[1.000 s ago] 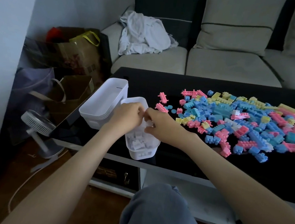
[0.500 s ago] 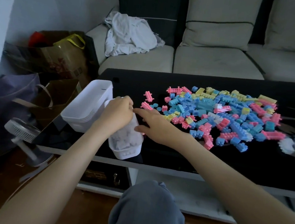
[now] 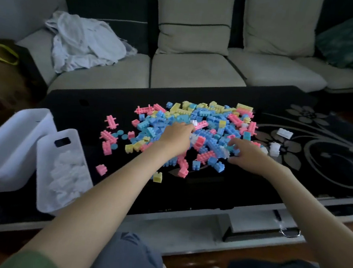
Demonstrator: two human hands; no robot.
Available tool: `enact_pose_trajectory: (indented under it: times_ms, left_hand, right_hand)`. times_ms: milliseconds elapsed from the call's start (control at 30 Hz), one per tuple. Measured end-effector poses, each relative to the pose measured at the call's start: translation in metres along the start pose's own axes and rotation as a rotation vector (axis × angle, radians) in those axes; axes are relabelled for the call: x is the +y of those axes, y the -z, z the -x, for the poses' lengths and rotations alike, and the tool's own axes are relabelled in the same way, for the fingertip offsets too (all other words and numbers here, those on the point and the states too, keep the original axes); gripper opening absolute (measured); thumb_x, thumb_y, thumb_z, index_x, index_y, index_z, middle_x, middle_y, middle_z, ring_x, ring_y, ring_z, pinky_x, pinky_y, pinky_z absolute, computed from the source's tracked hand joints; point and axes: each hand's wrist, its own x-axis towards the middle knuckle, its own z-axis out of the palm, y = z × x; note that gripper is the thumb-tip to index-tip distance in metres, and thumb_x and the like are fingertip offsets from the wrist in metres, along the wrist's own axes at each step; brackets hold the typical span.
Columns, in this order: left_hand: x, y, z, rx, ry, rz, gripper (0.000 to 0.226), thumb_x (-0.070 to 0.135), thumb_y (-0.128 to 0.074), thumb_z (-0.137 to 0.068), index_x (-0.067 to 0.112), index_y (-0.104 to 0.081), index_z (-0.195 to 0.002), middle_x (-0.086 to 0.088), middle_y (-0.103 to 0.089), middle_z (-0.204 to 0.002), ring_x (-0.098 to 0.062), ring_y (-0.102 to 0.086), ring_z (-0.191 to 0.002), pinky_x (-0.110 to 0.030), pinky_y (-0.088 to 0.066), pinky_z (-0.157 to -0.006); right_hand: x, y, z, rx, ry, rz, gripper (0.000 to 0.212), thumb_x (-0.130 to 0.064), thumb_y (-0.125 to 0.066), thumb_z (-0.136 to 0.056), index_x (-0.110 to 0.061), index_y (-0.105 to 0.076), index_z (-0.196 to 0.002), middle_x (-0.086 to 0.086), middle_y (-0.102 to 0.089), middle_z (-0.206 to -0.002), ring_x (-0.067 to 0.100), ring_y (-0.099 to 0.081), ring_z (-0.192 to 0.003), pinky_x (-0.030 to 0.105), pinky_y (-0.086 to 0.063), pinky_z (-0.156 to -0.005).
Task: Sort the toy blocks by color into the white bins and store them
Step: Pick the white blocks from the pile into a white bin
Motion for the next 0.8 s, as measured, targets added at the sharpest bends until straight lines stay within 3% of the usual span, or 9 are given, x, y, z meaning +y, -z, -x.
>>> enact_pose_trajectory:
  times_ms: [67,167,400,467,567,667,733,800]
  left_hand:
    - [0.001,-0.01,-0.013,-0.105,0.014,-0.087,0.031,0.007,-0.043,-0.093,0.017,-0.049,-0.123,-0.007,-0.051,-0.125,-0.028,-0.043,-0.12,-0.043,-0.038,-0.096]
    - [-0.003,-0.019,-0.022,-0.175,0.044,-0.09,0.016,0.014,-0.047,-0.091,0.02,-0.049,-0.106,-0.004,-0.045,-0.112,-0.028,-0.041,-0.115,-0.048,-0.028,-0.104]
    - [-0.011,-0.019,-0.027,-0.214,0.053,-0.124,0.02,0.037,-0.056,-0.087,0.022,-0.053,-0.099,-0.008,-0.042,-0.111,-0.029,-0.038,-0.119,-0.045,-0.026,-0.101]
    - [-0.013,-0.018,-0.026,-0.216,0.054,-0.115,0.015,0.034,-0.054,-0.086,0.024,-0.054,-0.097,-0.005,-0.037,-0.102,-0.028,-0.038,-0.118,-0.045,-0.026,-0.1]
    - [-0.014,-0.017,-0.024,-0.196,0.042,-0.129,0.009,0.033,-0.053,-0.085,0.027,-0.047,-0.082,-0.002,-0.036,-0.098,-0.027,-0.038,-0.116,-0.044,-0.026,-0.097]
    - [-0.014,-0.02,-0.025,-0.141,0.019,-0.127,0.017,0.038,-0.053,-0.086,0.027,-0.048,-0.097,0.0,-0.042,-0.102,-0.025,-0.041,-0.115,-0.042,-0.026,-0.094]
    - [-0.013,-0.024,-0.028,-0.112,0.001,-0.091,0.028,0.041,-0.053,-0.089,0.024,-0.05,-0.111,0.001,-0.05,-0.11,-0.024,-0.043,-0.115,-0.041,-0.026,-0.093]
    - [-0.012,-0.028,-0.028,-0.092,-0.022,-0.027,0.026,0.039,-0.051,-0.093,0.022,-0.051,-0.112,0.003,-0.057,-0.113,-0.022,-0.046,-0.112,-0.04,-0.026,-0.091]
  right_hand:
    - [0.0,-0.01,0.003,-0.067,0.093,-0.009,0.051,-0.023,-0.062,-0.089,-0.023,-0.039,-0.134,0.005,-0.041,-0.13,0.023,-0.045,-0.116,0.031,-0.038,-0.091]
    - [-0.001,-0.022,0.003,-0.009,0.207,0.033,0.048,-0.024,-0.061,-0.089,-0.024,-0.039,-0.131,0.003,-0.044,-0.131,0.024,-0.04,-0.121,0.038,-0.038,-0.097]
    - [0.005,-0.023,-0.009,0.06,0.204,-0.022,0.015,-0.016,-0.054,-0.091,-0.016,-0.04,-0.097,0.0,-0.047,-0.094,0.024,-0.049,-0.087,0.036,-0.04,-0.075]
    - [0.006,-0.02,-0.011,0.072,0.185,-0.036,0.016,-0.014,-0.049,-0.091,-0.017,-0.039,-0.104,-0.003,-0.043,-0.094,0.024,-0.049,-0.08,0.036,-0.039,-0.071]
    - [0.002,-0.018,-0.014,0.046,0.209,-0.065,0.038,-0.014,-0.043,-0.094,-0.02,-0.036,-0.131,-0.004,-0.037,-0.112,0.02,-0.051,-0.09,0.032,-0.041,-0.075]
    - [-0.002,-0.024,-0.018,-0.011,0.239,-0.006,0.042,-0.016,-0.047,-0.094,-0.023,-0.036,-0.134,0.001,-0.039,-0.117,0.021,-0.046,-0.102,0.033,-0.042,-0.087]
    - [-0.002,-0.027,-0.021,-0.004,0.242,0.027,0.033,-0.016,-0.053,-0.092,-0.023,-0.041,-0.121,0.002,-0.041,-0.112,0.022,-0.046,-0.101,0.034,-0.042,-0.089]
    - [-0.003,-0.028,-0.022,0.03,0.239,0.02,0.022,-0.014,-0.054,-0.091,-0.021,-0.041,-0.108,0.001,-0.043,-0.107,0.023,-0.049,-0.095,0.034,-0.044,-0.085]
